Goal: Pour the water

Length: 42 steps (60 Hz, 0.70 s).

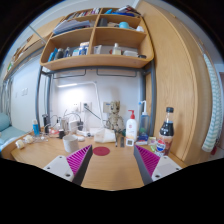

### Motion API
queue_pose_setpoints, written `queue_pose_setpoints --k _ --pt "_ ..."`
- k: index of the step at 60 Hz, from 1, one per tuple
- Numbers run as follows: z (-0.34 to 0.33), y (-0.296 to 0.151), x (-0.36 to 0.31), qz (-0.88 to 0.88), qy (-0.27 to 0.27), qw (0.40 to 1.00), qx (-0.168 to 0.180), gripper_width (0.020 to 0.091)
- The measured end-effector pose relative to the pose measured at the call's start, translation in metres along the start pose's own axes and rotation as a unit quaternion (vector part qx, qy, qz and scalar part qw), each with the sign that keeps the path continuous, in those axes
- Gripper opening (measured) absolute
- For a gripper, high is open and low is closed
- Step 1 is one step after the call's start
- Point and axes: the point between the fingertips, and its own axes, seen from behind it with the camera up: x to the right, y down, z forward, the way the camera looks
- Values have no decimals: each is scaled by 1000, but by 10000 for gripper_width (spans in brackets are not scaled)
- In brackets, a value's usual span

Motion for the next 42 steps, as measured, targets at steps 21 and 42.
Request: queue_pose_setpoints --k 21,42 --pt "26 33 164 4 82 997 4 843" --pt "117 19 217 -45 64 997 16 804"
